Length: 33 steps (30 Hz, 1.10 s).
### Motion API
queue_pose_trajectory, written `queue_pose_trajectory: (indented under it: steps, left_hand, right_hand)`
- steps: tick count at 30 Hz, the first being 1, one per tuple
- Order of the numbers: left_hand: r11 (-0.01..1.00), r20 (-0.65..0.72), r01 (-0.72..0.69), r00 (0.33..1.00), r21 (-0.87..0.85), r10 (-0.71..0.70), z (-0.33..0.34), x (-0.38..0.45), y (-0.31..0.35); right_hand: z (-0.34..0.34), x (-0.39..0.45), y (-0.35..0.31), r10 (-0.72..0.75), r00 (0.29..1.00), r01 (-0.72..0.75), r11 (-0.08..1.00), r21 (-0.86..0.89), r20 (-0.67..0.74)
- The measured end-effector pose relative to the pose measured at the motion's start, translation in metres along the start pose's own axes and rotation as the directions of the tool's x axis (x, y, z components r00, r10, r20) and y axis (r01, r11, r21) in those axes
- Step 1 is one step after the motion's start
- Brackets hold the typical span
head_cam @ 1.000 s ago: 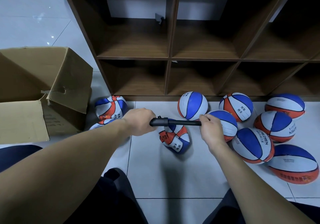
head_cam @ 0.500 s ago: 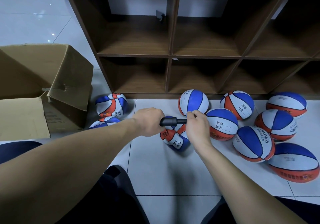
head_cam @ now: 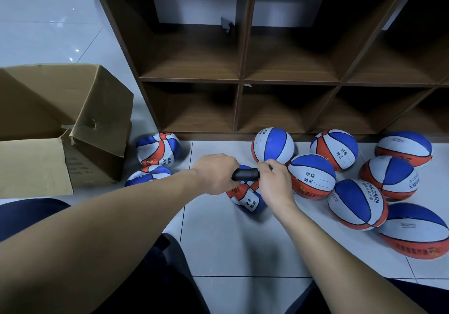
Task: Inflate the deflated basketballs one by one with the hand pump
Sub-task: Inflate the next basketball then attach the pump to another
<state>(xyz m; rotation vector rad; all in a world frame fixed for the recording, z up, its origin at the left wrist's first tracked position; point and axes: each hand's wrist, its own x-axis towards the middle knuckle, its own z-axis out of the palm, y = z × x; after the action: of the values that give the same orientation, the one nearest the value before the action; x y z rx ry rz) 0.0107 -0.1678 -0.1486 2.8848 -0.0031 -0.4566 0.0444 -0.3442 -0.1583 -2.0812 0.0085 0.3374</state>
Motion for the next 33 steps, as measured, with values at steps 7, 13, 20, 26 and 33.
queue_pose_trajectory:
  steps: [7, 13, 20, 26, 33]
  left_hand:
    - [0.999, 0.007, 0.028, 1.000, 0.044, -0.029, -0.002, -0.004, -0.033]
    - [0.997, 0.014, 0.056, 0.998, 0.051, -0.057, 0.000, -0.003, -0.044]
    - [0.998, 0.020, 0.042, 0.999, 0.042, -0.043, 0.001, -0.005, -0.028]
    - [0.999, 0.029, 0.031, 0.999, 0.037, -0.032, 0.002, -0.005, -0.009]
    - [0.998, 0.011, -0.009, 1.000, 0.055, 0.008, 0.003, -0.004, 0.000]
  right_hand:
    - [-0.032, 0.020, 0.015, 0.119, 0.988, -0.113, 0.992, 0.062, -0.102]
    - [-0.033, 0.021, 0.015, 0.128, 0.984, -0.119, 0.989, 0.084, -0.123]
    - [-0.014, 0.010, 0.007, 0.037, 0.996, -0.037, 0.999, 0.002, -0.081]
    - [0.001, -0.001, 0.004, 0.018, 0.998, -0.018, 1.000, -0.003, -0.054]
    - [0.011, -0.005, 0.003, 0.001, 1.000, -0.001, 1.000, -0.001, -0.027]
